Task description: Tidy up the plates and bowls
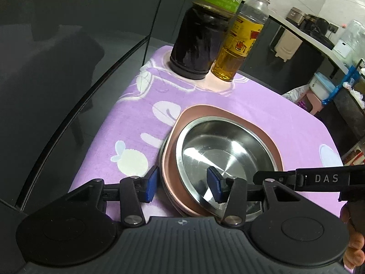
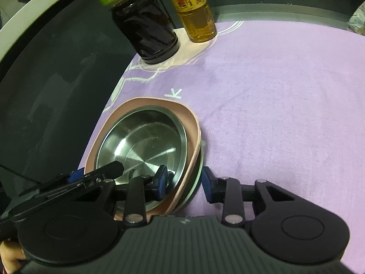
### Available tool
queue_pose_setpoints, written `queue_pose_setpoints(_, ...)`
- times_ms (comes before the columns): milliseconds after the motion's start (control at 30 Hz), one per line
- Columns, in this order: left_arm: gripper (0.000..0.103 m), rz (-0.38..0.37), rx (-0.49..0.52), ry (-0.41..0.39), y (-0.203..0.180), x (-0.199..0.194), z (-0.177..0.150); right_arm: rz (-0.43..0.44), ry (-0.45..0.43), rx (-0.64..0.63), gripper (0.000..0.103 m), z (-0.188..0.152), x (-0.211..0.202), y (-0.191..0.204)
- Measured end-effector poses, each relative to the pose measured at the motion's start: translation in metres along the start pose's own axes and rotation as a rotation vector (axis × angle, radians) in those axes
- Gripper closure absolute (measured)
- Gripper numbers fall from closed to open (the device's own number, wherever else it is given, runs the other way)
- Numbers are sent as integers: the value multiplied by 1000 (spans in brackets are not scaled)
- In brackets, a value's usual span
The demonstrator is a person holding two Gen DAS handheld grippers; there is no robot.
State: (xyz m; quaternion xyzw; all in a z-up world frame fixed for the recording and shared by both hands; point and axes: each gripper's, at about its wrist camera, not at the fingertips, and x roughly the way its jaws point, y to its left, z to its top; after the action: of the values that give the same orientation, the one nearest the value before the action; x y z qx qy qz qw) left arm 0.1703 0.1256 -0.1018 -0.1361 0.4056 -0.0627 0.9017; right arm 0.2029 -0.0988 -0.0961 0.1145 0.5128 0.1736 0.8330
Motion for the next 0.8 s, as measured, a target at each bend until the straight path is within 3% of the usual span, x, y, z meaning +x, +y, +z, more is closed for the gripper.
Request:
queue_pose_setpoints(367, 61, 6, 78, -133, -27, -52, 5, 44, -87, 35, 70, -4, -45, 4)
queue_pose_setpoints(800, 61, -82, 99, -143, -64, -102, -32, 48, -175, 46, 70, -49, -121, -11)
